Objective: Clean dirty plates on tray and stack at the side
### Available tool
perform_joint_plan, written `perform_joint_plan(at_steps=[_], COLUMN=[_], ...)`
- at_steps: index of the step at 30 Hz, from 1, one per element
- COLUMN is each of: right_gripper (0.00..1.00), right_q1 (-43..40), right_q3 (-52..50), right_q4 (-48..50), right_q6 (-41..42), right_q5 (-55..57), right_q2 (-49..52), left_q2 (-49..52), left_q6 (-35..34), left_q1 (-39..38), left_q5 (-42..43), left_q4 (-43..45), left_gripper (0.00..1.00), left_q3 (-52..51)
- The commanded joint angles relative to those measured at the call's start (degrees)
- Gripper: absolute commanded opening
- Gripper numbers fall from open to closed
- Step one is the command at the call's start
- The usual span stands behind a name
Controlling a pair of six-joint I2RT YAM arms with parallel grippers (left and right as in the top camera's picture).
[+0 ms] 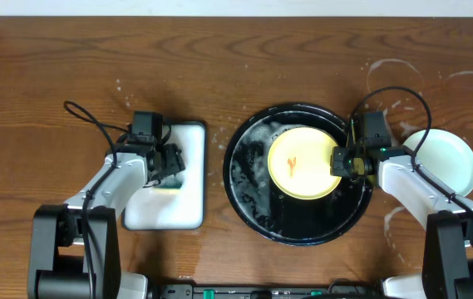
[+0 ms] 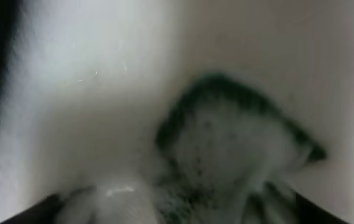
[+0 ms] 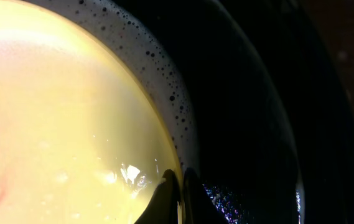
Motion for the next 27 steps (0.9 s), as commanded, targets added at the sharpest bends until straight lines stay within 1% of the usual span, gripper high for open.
perform_joint_plan(at_steps=[1, 3, 6, 9, 10, 12, 16, 20, 21, 24, 26, 27], right_gripper=[0.01, 0.01, 0.01, 0.01, 0.01, 0.01, 0.01, 0.01, 0.01, 0.01, 0.01, 0.01], right_q1=[-1.36, -1.36, -1.36, -1.36, -1.36, -1.36, -1.36, -1.36, -1.36, -1.36, -1.36, -1.36], right_q3=[0.28, 0.28, 0.28, 0.28, 0.28, 0.28, 0.28, 0.28, 0.28, 0.28, 0.28, 0.28], right_q4=[-0.5, -0.5, -0.5, -0.48, -0.5, -0.5, -0.5, -0.48, -0.48, -0.5, -0.5, -0.48], right_q6=[-0.83, -1.07, -1.05, -1.05, -1.05, -1.05, -1.01, -1.01, -1.03, -1.01, -1.01, -0.98], right_q5=[2.89, 2.91, 2.89, 2.89, 2.91, 2.89, 2.89, 2.89, 2.89, 2.89, 2.89, 2.86], right_q2=[0.33, 0.33, 0.33, 0.33, 0.33, 0.33, 0.33, 0.33, 0.33, 0.33, 0.33, 0.33], left_q2=[-1.88, -5.18, -8.59, -10.88, -11.08, -10.88, -8.81, -4.52, -3.13, 0.87, 3.58, 5.05], left_q6=[0.33, 0.33, 0.31, 0.33, 0.33, 0.33, 0.83, 1.68, 2.29, 2.93, 2.91, 2.91], left_q1=[-0.42, -0.42, -0.42, -0.42, -0.42, -0.52, -2.03, -4.57, -5.2, -6.25, -6.27, -6.27], left_q5=[0.28, 0.35, 0.37, 0.37, 0.37, 0.37, 0.33, 0.33, 0.31, -0.72, -1.75, -1.84], left_q4=[-4.22, -8.24, -11.02, -13.2, -13.66, -14.19, -13.55, -10.49, -9.64, -7.96, -6.91, -6.19], left_gripper=[0.82, 0.82, 0.81, 0.77, 0.73, 0.67, 0.66, 0.66, 0.63, 0.46, 0.42, 0.38], left_q3=[2.25, 4.55, 5.09, 5.09, 5.09, 4.98, 3.74, 2.47, 2.32, 2.29, 2.29, 2.29])
